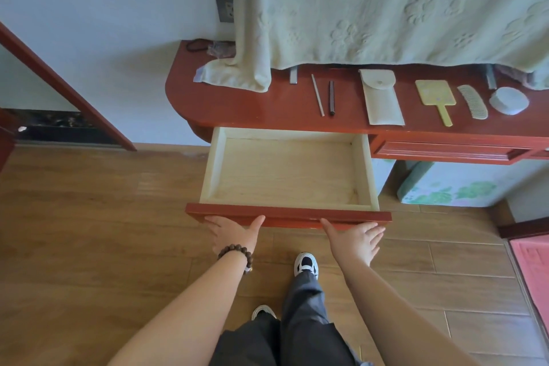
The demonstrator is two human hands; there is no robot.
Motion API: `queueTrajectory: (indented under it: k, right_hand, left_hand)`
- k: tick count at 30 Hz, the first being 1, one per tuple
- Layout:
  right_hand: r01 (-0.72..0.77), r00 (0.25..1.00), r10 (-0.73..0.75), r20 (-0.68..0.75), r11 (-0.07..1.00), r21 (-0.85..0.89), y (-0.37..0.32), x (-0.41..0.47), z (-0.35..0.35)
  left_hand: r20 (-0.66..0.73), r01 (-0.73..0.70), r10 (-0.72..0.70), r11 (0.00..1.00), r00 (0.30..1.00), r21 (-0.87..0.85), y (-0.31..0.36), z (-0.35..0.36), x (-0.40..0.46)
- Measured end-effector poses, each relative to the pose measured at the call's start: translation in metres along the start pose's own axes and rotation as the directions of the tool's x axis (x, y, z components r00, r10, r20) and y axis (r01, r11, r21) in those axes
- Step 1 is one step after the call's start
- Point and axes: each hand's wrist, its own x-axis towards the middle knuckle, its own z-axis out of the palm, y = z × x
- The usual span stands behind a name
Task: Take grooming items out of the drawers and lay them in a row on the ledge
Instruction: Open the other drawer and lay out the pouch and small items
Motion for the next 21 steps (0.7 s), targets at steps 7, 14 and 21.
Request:
queueTrajectory:
  k: [7, 14, 21]
  right_hand:
    - [0.014, 1.000, -0.014, 0.004, 0.992, 0.126, -0.017, 0.019, 0.006]
    - [0.053, 0.998, -0.058, 0.024, 0.986, 0.155, -0.046, 0.051, 0.003]
    - [0.119, 0.990, -0.126, 0.057, 0.985, 0.122, -0.067, 0.079, 0.000]
  left_hand:
    - [0.001, -0.003, 0.003, 0.999, 1.000, -0.033, 0.014, 0.007, 0.020]
    - [-0.017, 0.023, -0.024, 0.996, 1.000, -0.087, 0.052, 0.008, 0.045]
    - [-0.026, 0.011, -0.015, 0.988, 1.000, -0.153, 0.085, 0.013, 0.058]
